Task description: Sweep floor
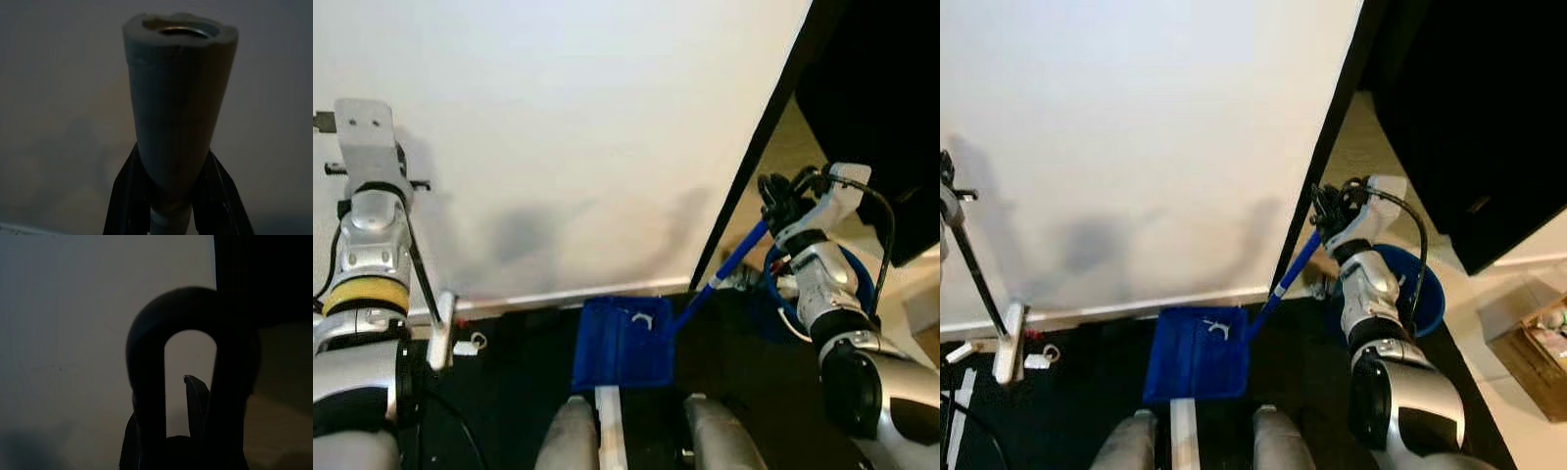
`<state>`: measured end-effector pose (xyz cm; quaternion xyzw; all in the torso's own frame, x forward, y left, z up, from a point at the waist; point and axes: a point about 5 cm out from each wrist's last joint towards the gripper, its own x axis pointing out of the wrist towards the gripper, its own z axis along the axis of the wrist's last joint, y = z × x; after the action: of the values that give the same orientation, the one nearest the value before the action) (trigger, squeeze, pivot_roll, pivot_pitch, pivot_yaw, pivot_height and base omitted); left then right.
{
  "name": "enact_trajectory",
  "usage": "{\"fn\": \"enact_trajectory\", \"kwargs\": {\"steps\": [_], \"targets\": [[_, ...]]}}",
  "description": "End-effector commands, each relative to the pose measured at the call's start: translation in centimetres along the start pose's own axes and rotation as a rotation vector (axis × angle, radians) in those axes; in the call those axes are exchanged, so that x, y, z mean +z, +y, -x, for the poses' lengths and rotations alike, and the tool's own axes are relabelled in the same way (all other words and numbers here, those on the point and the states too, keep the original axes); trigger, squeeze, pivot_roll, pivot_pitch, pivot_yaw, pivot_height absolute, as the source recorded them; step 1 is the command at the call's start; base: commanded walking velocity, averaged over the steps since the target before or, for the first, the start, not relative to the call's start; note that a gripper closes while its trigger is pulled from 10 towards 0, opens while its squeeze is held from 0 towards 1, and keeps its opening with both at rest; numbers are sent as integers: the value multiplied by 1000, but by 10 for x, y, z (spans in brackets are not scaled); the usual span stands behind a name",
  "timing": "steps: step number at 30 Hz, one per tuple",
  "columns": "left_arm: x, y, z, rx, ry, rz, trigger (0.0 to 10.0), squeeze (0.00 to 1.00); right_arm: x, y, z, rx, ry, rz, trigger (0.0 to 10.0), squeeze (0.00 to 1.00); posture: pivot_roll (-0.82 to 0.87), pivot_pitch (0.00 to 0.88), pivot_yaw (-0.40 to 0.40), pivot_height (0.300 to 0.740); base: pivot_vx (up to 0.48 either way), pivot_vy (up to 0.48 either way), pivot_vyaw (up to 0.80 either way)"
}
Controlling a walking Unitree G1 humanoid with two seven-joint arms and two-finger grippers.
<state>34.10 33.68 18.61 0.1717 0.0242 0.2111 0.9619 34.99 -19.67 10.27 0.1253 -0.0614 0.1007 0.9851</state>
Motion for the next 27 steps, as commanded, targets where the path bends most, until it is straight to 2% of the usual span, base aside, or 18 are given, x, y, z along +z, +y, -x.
{"fn": "enact_trajectory", "kwargs": {"steps": [1, 7, 10, 27], "targets": [[10, 12, 0, 40, -40, -31, 10000, 0, 8, 0, -1, -2, -64, -4, 10000, 0, 150, 0, -39, 740, 0, 480, 0], [11, 17, 3, 44, -43, -45, 10000, 0, -2, 9, -1, 38, -24, -21, 10000, 0, 167, 0, -43, 740, 0, 480, 0], [9, 23, 11, 53, -36, -52, 10000, 0, -9, 19, -2, 65, -2, -43, 10000, 0, 184, 1, -56, 740, 0, 480, 0], [11, 34, 24, 67, -29, -76, 10000, 0, -26, 30, 4, 89, 48, -94, 10000, 0, 214, 24, -74, 740, 0, 480, 0]]}}
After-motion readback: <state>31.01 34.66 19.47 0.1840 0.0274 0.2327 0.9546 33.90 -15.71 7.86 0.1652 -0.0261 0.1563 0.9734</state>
